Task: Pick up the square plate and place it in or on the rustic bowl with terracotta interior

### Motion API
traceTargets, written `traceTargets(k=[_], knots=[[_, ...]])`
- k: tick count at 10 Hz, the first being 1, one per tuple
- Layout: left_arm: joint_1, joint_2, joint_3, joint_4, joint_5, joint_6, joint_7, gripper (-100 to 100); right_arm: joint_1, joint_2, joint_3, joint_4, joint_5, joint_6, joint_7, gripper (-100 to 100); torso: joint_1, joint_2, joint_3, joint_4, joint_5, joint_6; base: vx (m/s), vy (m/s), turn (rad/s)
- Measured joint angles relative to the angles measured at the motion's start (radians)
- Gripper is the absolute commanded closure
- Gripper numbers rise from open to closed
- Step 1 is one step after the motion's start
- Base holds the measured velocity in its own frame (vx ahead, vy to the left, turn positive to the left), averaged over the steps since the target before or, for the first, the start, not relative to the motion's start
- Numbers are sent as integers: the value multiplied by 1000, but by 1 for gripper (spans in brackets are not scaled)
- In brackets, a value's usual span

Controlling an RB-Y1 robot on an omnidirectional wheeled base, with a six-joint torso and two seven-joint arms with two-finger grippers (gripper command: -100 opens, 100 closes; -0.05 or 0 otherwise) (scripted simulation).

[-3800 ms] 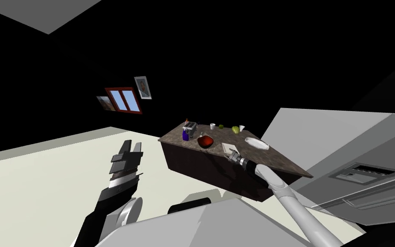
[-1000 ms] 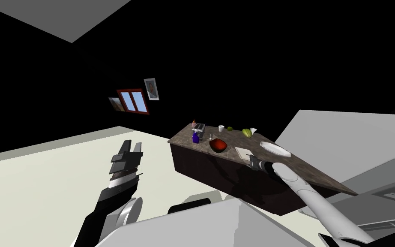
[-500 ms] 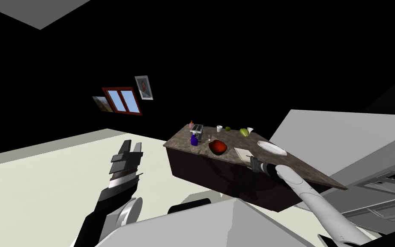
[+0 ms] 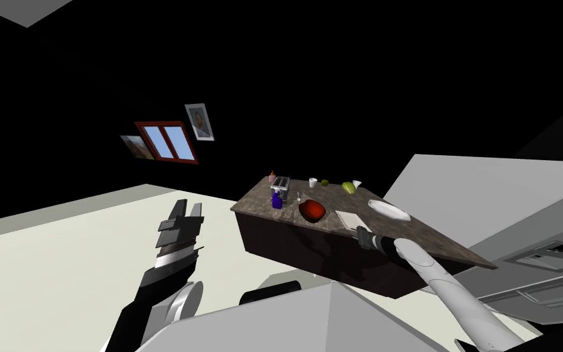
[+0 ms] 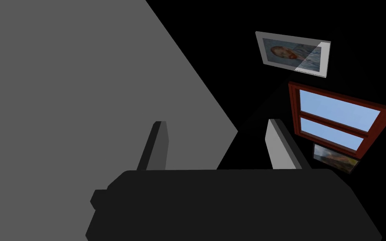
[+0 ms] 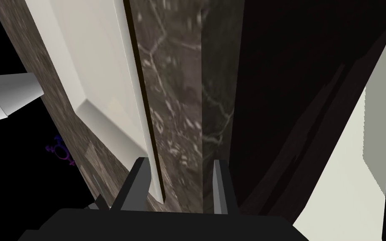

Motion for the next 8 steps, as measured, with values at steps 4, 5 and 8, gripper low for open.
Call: traceTargets(k=[4,5,8], knots=[[0,0,0,0,0,0,0,0,-1,-1,-1,-1,0,0,0,100,-1,-2,-1,-1,-1,0,-24,-6,48],[0,0,0,0,0,0,0,0,0,-9,8,-4,8,10,-21,100,-4,-1,0,2,0,-6,-124,-41,126],[0,0,0,0,0,0,0,0,-7,-26,37,-23,32,44,-94,100,-7,-3,2,7,8,-8,-122,-37,133]])
